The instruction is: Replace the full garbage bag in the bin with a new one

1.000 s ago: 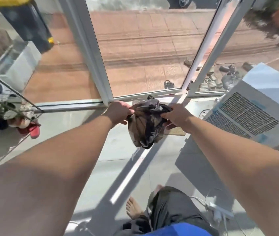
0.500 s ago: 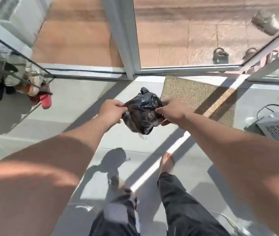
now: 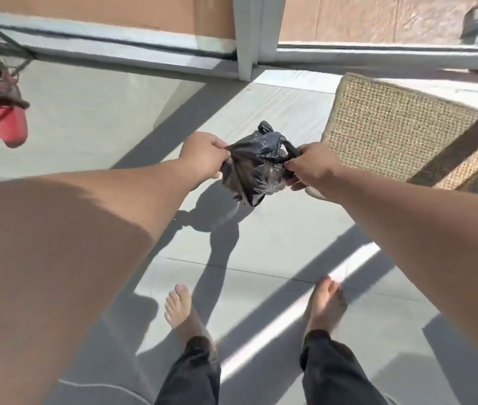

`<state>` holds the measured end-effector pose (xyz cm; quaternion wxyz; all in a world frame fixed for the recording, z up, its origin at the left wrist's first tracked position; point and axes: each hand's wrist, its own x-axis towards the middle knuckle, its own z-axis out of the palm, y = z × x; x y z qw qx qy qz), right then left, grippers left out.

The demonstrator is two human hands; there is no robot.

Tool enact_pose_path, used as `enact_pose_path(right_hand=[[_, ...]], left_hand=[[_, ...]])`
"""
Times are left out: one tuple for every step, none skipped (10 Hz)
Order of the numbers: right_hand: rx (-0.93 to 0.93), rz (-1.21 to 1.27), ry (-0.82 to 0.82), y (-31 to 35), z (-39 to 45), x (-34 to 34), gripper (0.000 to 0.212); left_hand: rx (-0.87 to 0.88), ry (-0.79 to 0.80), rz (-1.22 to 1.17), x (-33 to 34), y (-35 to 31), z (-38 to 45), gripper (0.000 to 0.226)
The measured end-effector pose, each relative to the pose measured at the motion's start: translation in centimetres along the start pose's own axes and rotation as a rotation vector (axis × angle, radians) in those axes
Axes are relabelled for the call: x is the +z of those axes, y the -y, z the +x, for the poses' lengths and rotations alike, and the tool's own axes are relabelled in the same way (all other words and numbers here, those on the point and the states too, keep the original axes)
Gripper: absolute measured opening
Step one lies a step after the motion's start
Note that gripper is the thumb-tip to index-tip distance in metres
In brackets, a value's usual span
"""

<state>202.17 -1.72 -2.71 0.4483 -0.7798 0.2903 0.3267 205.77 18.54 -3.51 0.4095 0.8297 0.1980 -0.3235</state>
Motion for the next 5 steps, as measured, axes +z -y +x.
enact_pose_path(right_hand=[[0.043, -0.048, 0.022, -1.7, 3.8, 2.8, 0.026], [0.048, -0.131, 0.038, -3.3, 6.3, 4.5, 0.03], [0.042, -0.117, 0.017, -3.9, 7.4, 5.8, 0.029], [-0.003, -0.089, -0.001, -3.4, 6.8, 5.8, 0.028], [-0.061, -0.136, -0.023, -2.5, 5.2, 4.9, 0.032]], left_hand=[[-0.056, -0.005, 0.014, 2.0, 4.3, 3.6, 0.02], [-0.081, -0.009, 0.02, 3.1, 7.0, 5.1, 0.015], [-0.072, 0.012, 0.023, 3.5, 8.7, 6.1, 0.014], [-0.062, 0.005, 0.027, 3.1, 8.7, 6.4, 0.007], [-0.078, -0.021, 0.035, 2.5, 6.9, 5.2, 0.034]])
